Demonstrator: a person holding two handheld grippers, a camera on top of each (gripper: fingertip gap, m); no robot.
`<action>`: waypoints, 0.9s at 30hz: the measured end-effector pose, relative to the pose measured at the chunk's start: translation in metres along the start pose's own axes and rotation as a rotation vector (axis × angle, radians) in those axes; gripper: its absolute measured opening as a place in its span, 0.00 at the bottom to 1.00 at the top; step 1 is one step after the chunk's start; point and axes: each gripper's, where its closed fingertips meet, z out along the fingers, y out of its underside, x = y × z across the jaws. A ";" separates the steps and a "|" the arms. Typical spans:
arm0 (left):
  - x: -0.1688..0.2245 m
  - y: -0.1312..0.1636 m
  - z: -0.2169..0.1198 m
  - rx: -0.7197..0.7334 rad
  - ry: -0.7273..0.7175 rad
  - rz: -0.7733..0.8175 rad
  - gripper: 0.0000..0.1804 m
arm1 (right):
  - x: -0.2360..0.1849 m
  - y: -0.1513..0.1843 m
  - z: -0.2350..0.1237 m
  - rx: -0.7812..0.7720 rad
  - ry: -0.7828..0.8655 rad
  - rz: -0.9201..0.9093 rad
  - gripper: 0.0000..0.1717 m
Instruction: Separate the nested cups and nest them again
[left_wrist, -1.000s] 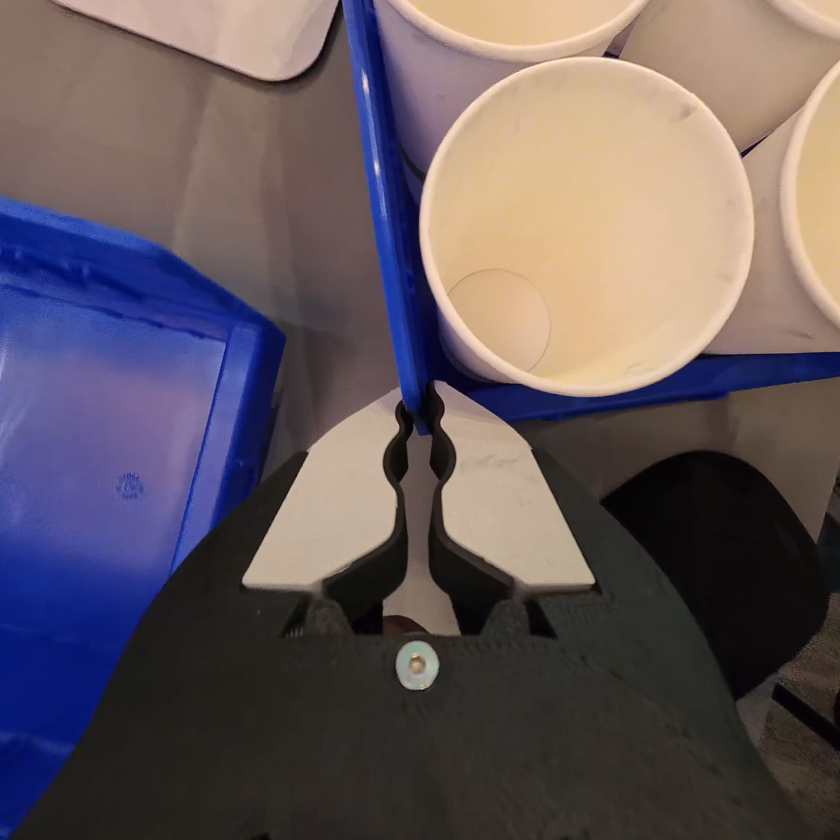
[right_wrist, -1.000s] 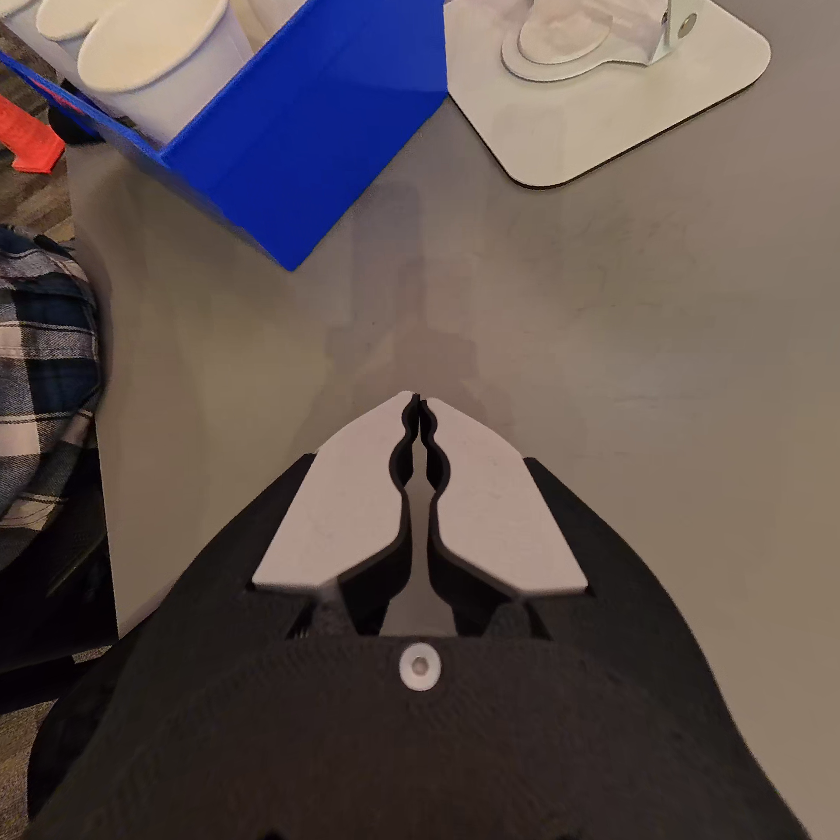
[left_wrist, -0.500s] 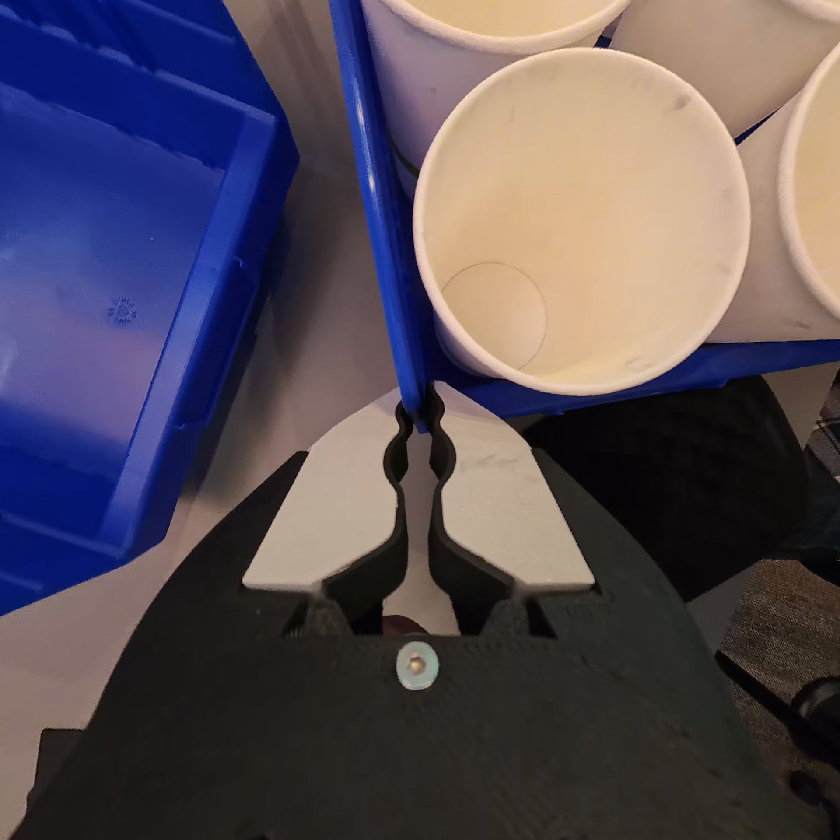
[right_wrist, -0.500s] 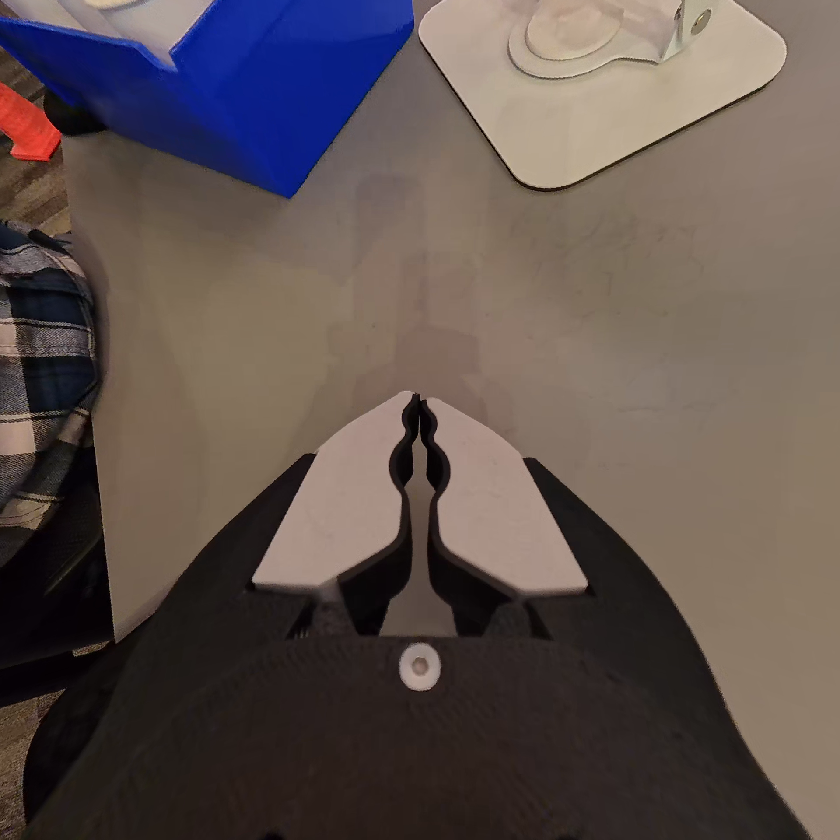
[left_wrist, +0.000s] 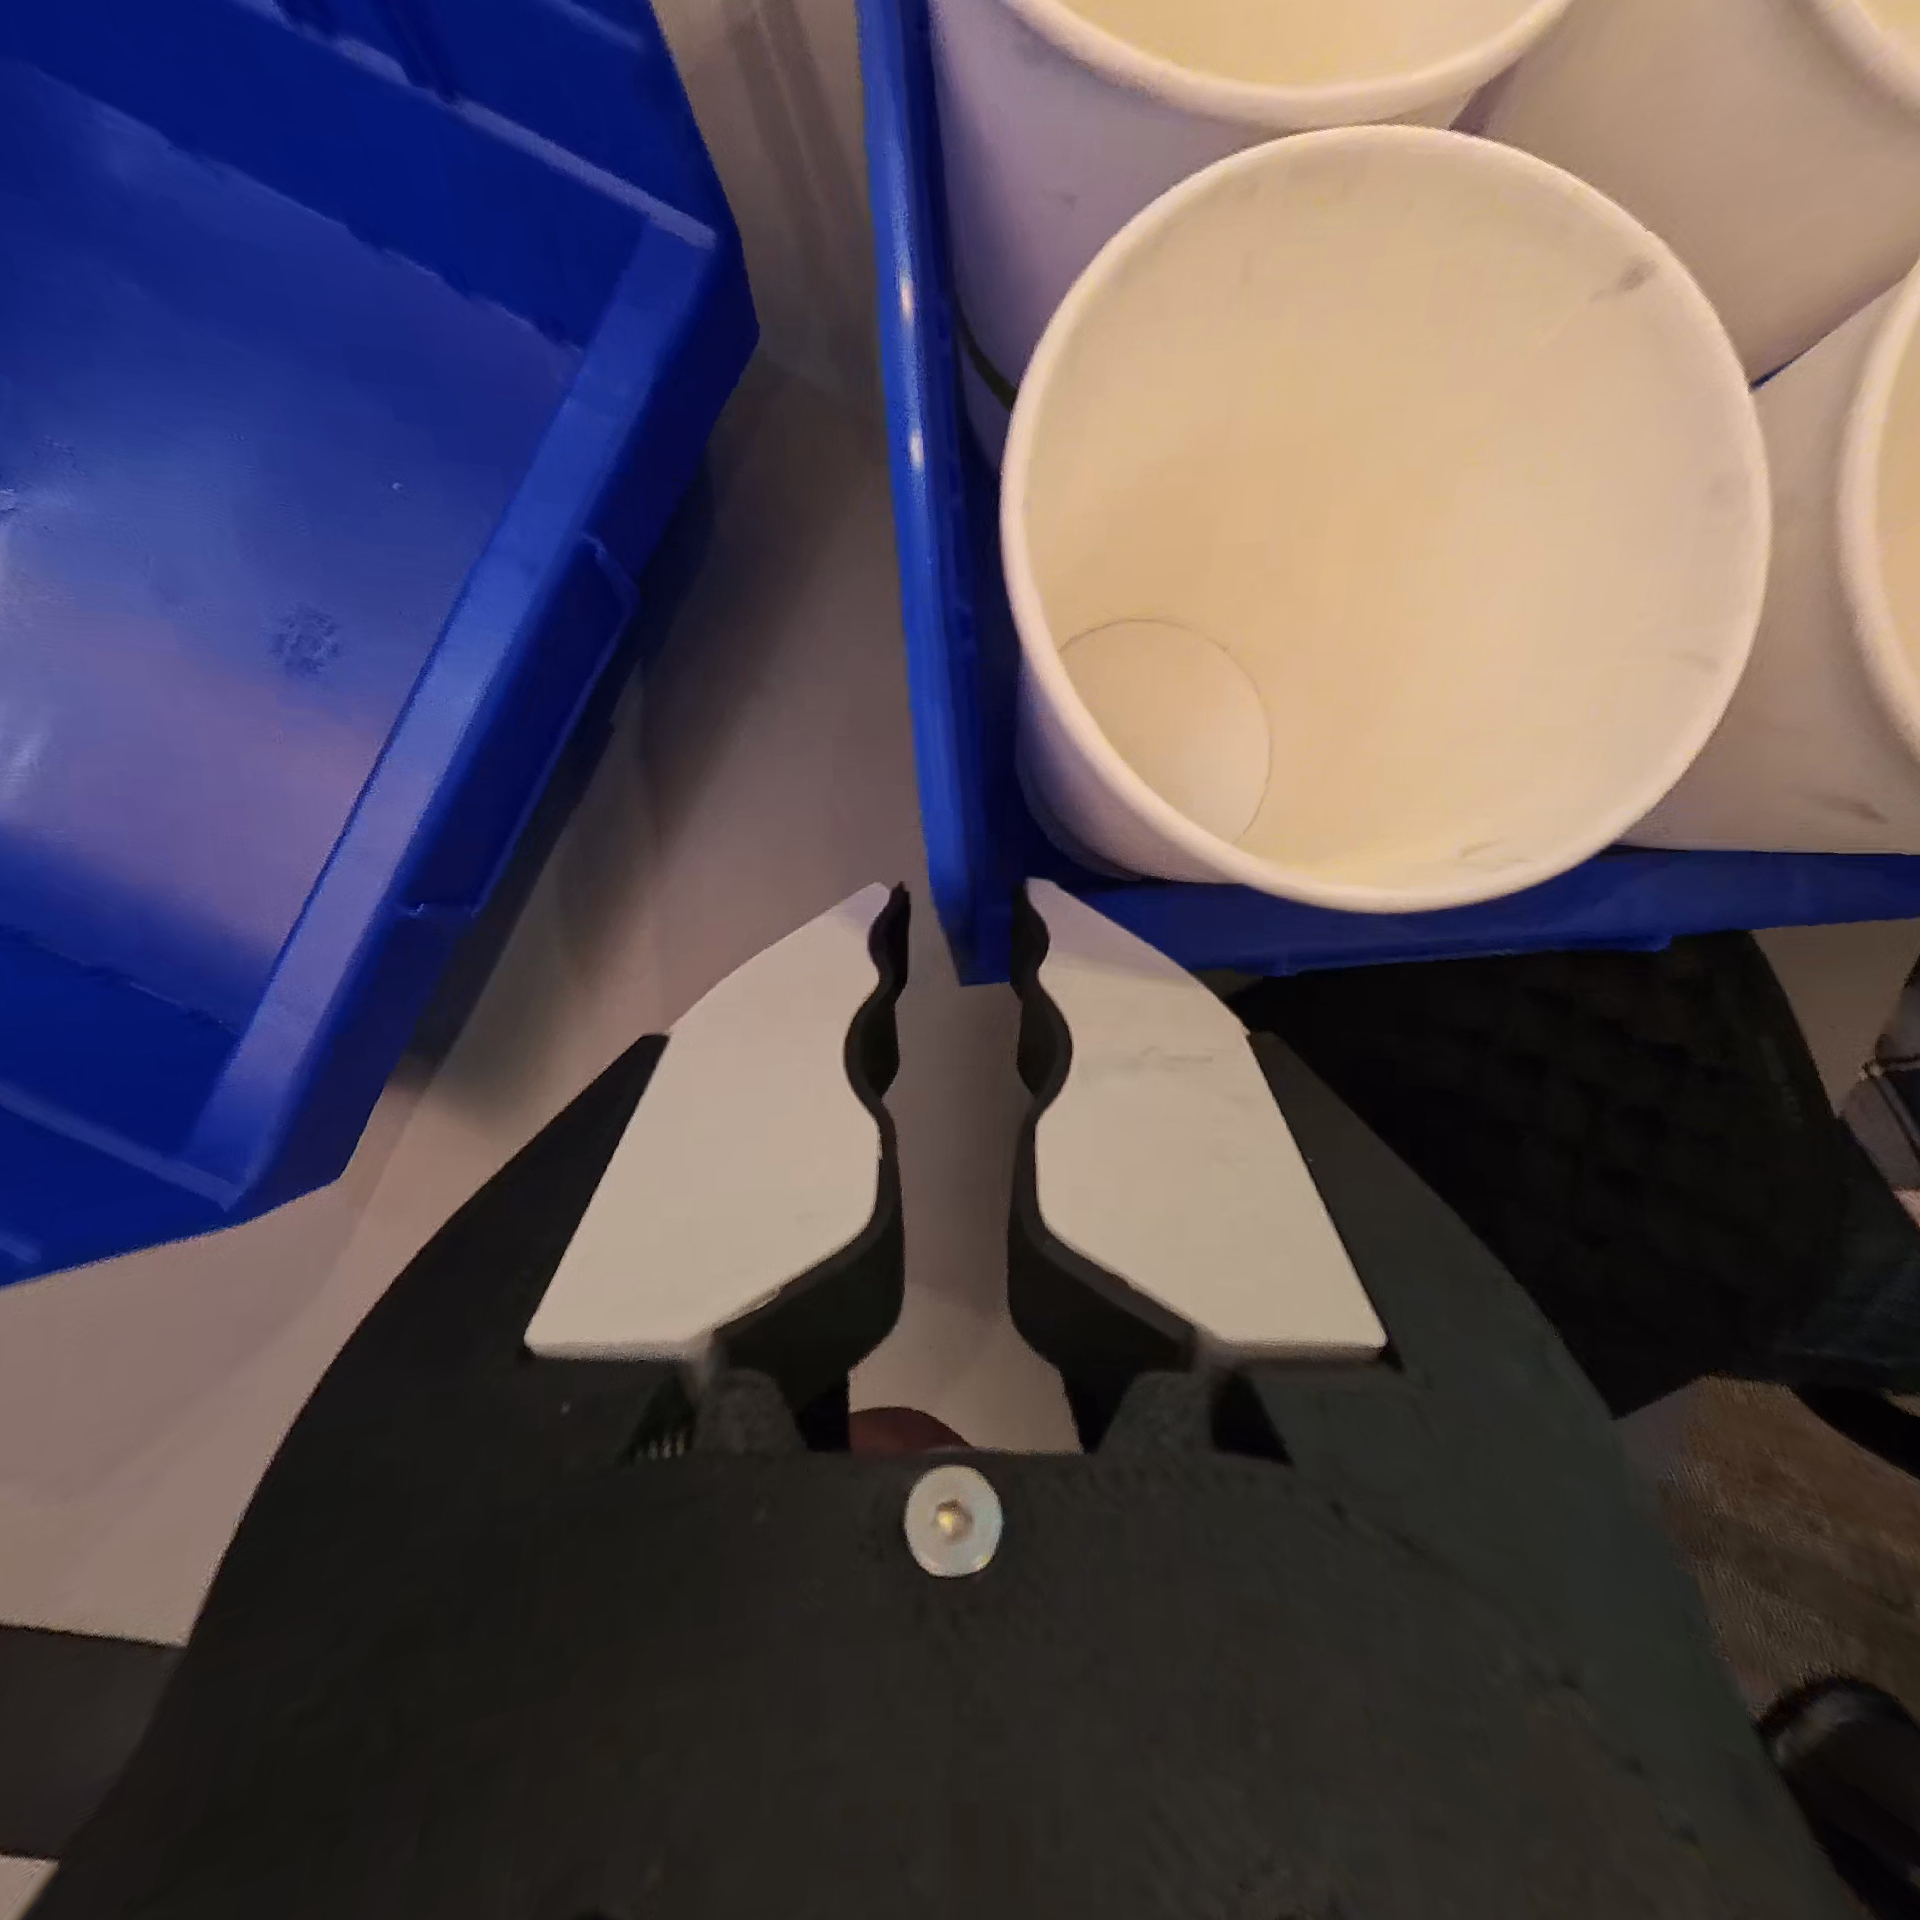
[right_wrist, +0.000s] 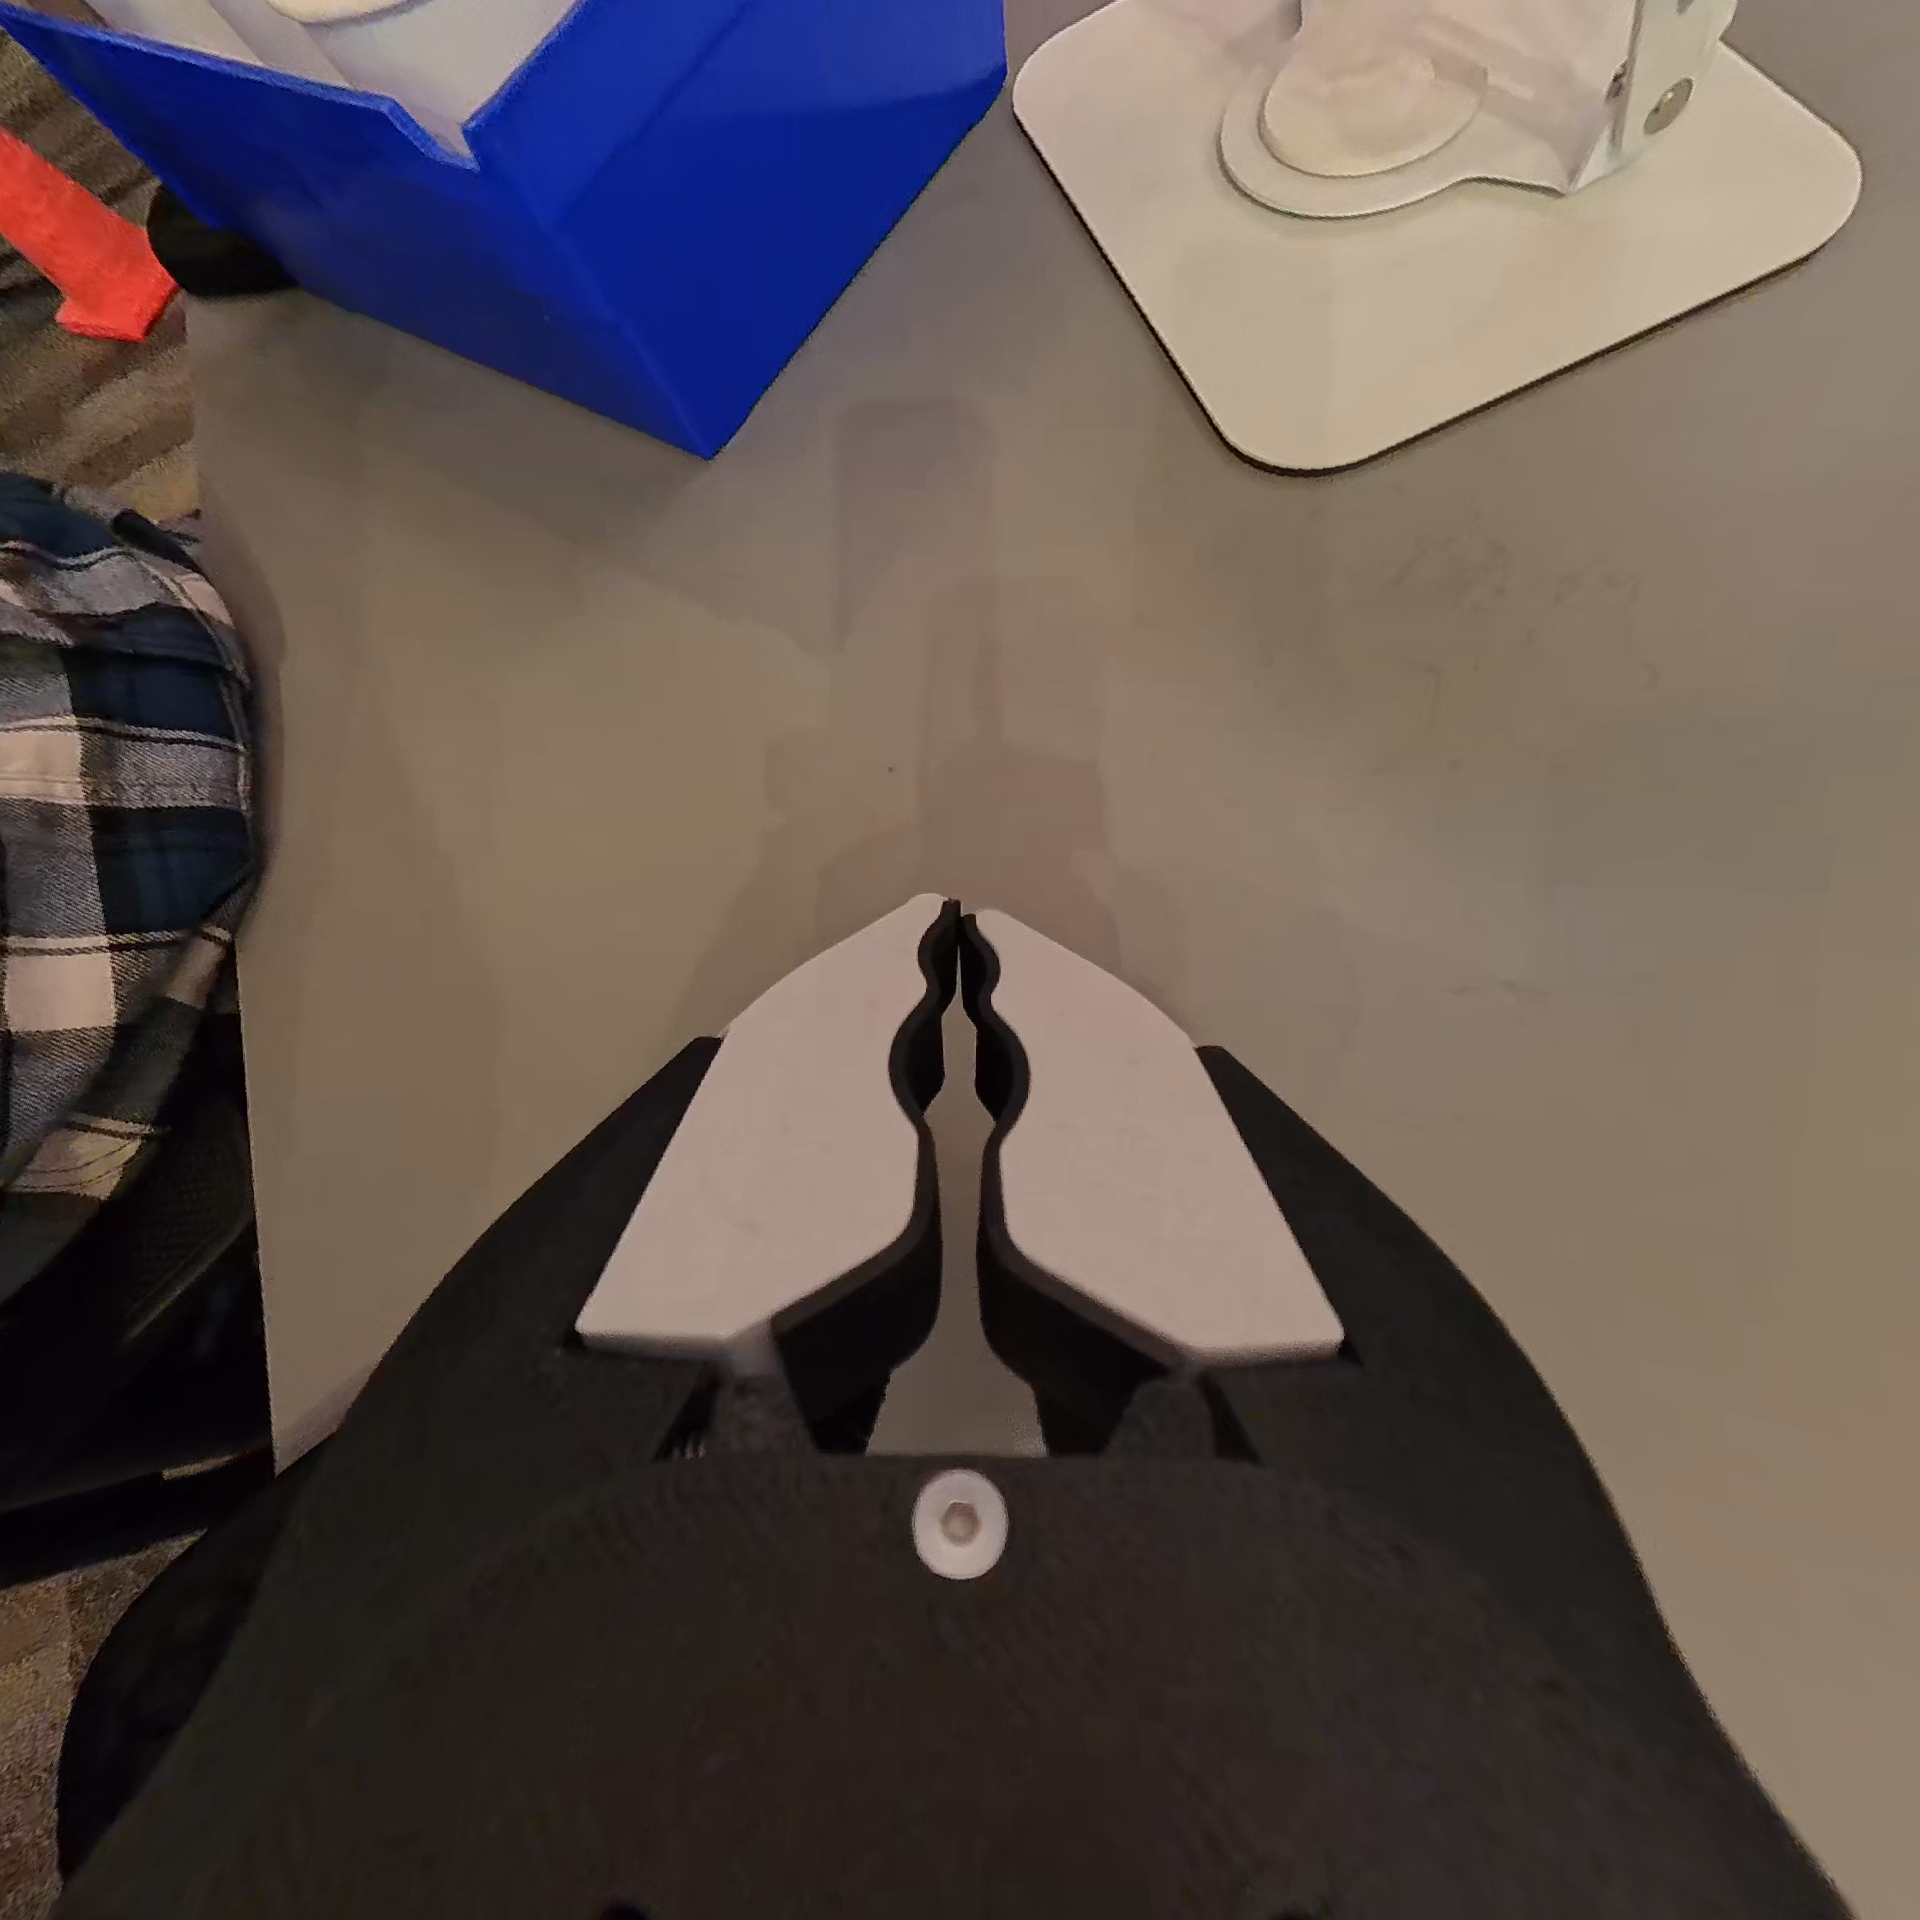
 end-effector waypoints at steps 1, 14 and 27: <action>-0.001 -0.001 -0.004 0.026 -0.009 -0.013 0.11 | -0.001 -0.001 0.000 -0.008 0.001 -0.010 0.00; 0.002 -0.003 0.014 0.140 -0.010 -0.095 0.06 | -0.011 -0.007 0.011 -0.023 -0.034 -0.061 0.00; -0.005 -0.014 0.017 0.022 0.014 0.032 0.03 | -0.011 -0.004 0.015 -0.015 -0.056 -0.057 0.00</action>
